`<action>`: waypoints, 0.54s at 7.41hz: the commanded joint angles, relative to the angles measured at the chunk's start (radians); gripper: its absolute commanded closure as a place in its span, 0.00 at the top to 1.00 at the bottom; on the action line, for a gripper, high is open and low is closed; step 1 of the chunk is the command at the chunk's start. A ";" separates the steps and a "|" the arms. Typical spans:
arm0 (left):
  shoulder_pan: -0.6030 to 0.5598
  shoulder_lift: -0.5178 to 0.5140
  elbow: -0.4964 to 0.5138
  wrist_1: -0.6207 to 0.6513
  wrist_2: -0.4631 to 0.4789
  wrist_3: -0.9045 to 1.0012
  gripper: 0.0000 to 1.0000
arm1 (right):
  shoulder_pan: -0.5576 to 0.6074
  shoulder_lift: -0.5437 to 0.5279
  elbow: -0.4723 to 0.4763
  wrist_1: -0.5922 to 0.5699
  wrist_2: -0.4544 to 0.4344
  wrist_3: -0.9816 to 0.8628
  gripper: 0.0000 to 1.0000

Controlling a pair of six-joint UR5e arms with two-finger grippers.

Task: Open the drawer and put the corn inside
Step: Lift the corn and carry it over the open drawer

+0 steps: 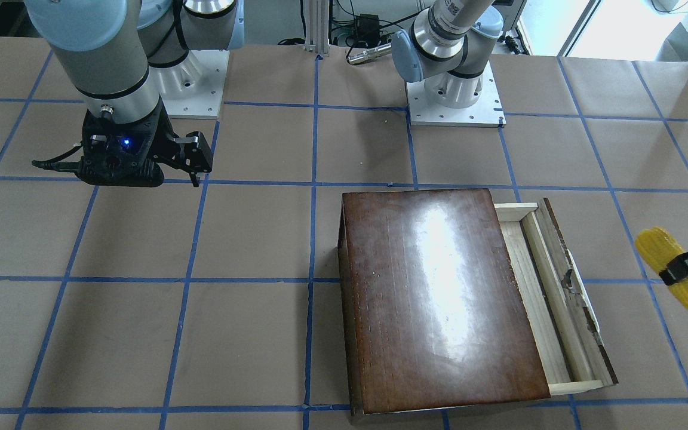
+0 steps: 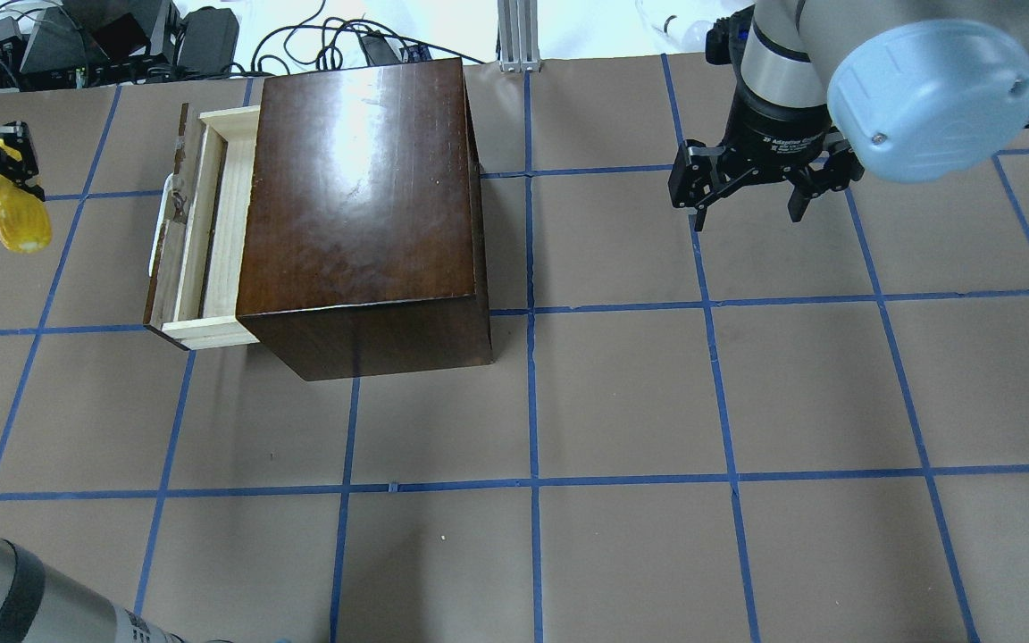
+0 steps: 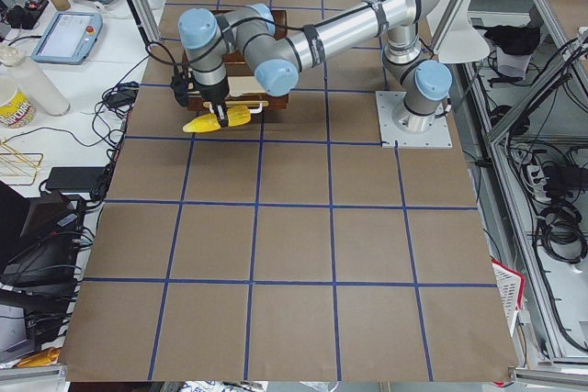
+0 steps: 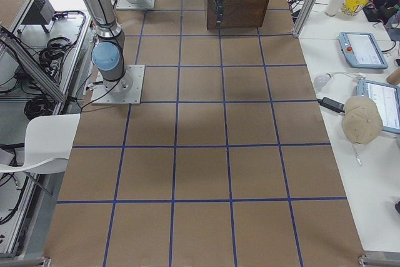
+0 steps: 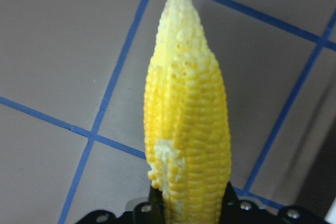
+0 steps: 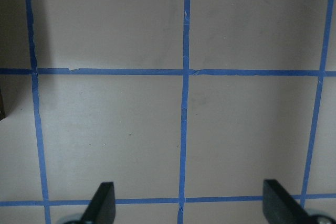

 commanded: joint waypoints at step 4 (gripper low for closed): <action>-0.169 -0.005 -0.059 -0.020 -0.063 0.119 0.00 | 0.000 0.000 0.000 0.001 -0.001 0.000 1.00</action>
